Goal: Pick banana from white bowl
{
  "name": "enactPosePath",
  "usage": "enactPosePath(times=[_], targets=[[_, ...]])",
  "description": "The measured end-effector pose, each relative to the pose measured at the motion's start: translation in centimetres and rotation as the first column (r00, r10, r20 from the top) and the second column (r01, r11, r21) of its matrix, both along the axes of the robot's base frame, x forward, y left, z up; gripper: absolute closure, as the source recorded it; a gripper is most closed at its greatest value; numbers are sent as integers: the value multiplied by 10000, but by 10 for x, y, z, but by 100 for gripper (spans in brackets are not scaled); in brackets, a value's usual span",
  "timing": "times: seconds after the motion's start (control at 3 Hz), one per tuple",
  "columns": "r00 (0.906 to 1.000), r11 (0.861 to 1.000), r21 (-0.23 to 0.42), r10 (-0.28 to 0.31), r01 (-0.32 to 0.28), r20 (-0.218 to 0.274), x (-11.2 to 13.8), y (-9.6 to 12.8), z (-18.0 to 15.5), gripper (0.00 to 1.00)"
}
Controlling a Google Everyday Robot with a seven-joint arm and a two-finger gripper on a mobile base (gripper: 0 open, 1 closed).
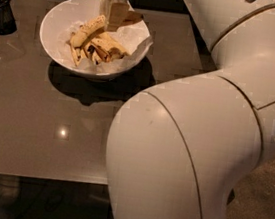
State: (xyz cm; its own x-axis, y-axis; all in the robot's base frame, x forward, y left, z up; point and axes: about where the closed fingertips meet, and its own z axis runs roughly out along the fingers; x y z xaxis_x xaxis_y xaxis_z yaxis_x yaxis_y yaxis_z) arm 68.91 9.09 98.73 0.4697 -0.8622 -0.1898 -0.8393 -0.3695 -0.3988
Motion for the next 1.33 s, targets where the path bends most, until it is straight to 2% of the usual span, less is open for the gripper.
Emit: enactPosePath(times=[0.33,0.67,1.0,1.33], targets=[[9999,9996,263,92,-95,115,-17,11,23,100],[9992,9972,744,-15,44,-391,-38,12,17,100],[9992,9972,747,-6,36,-407,-39,12,17,100],[9978,9970,759,-122,171,-651,-60,11,20,100]])
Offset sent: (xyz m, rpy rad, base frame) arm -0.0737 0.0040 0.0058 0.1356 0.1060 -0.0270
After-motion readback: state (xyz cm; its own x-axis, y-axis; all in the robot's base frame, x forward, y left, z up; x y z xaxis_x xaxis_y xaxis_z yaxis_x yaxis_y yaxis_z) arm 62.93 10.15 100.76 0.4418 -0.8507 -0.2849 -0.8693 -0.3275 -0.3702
